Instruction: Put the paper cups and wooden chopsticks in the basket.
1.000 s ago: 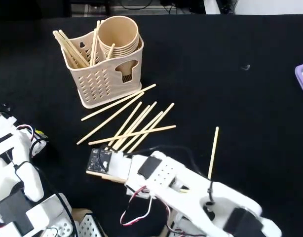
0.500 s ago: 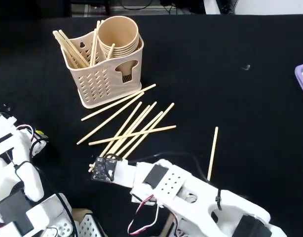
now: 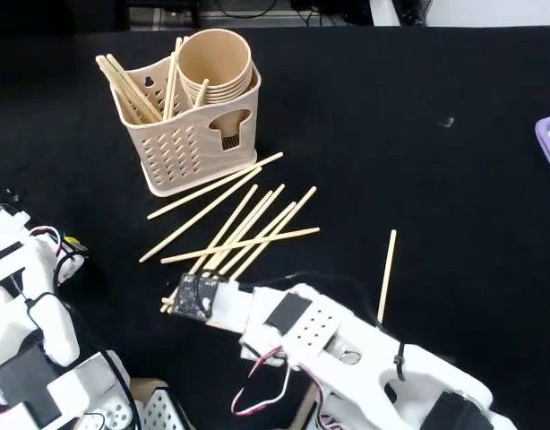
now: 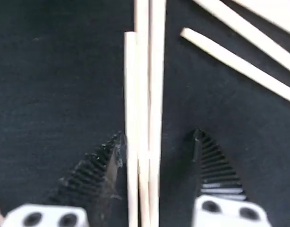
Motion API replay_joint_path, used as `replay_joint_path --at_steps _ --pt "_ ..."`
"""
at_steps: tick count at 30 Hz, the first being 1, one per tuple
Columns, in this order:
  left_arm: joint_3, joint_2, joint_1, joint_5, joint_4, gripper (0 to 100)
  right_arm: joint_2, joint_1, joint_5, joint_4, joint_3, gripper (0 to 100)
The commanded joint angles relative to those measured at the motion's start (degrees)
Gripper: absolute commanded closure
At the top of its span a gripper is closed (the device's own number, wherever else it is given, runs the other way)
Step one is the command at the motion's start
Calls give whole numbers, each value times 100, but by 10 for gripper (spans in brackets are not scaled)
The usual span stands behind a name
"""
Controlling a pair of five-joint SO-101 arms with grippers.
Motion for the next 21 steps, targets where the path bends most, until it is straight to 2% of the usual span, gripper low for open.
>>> replay_joint_path --at_steps 1,4,10,21 --pt "-171 9 57 26 -88 762 -180 193 44 -35 -224 726" --pt "-171 9 57 26 -88 762 -180 193 9 26 -189 694" --pt "-180 9 57 26 -88 762 -171 193 44 35 -154 698" --pt "-180 9 40 26 -88 762 1473 193 413 -44 -796 823"
